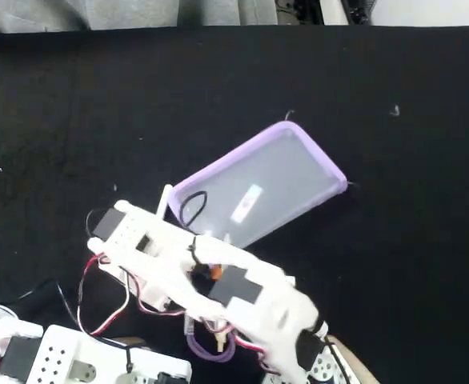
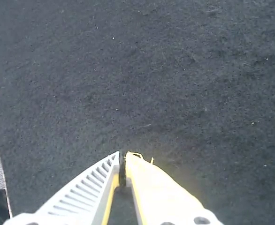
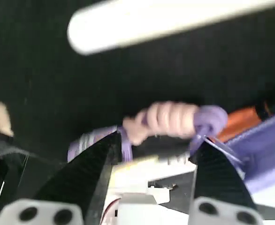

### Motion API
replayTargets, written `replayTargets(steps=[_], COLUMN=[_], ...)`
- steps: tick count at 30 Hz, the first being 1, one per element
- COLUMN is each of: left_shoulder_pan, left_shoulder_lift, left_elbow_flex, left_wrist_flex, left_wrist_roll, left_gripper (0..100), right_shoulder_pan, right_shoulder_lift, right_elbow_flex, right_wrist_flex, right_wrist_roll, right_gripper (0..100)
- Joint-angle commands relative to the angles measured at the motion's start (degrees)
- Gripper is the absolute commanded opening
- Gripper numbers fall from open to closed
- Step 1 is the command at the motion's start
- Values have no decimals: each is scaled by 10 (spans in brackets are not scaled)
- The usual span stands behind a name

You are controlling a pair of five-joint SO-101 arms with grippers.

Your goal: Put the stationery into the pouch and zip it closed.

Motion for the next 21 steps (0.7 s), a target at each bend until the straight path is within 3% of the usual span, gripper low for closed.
replayTargets(steps=[1,9,15,21], left_shoulder_pan=[7,7,7,7], left_shoulder_lift=[-4,-4,-4,-4], left_elbow_flex=[12,12,12,12], left_wrist_flex=[10,47,47,47], left_wrist_roll=[-2,-2,-3,-3], left_gripper=[30,30,30,30], right_shoulder_pan=[-3,21,46,88], right_shoulder_lift=[63,100,100,98], right_elbow_flex=[-78,-138,-150,-195], right_wrist_flex=[21,20,19,20], right_wrist_roll=[-22,-39,-40,-40], right_gripper=[240,237,75,85])
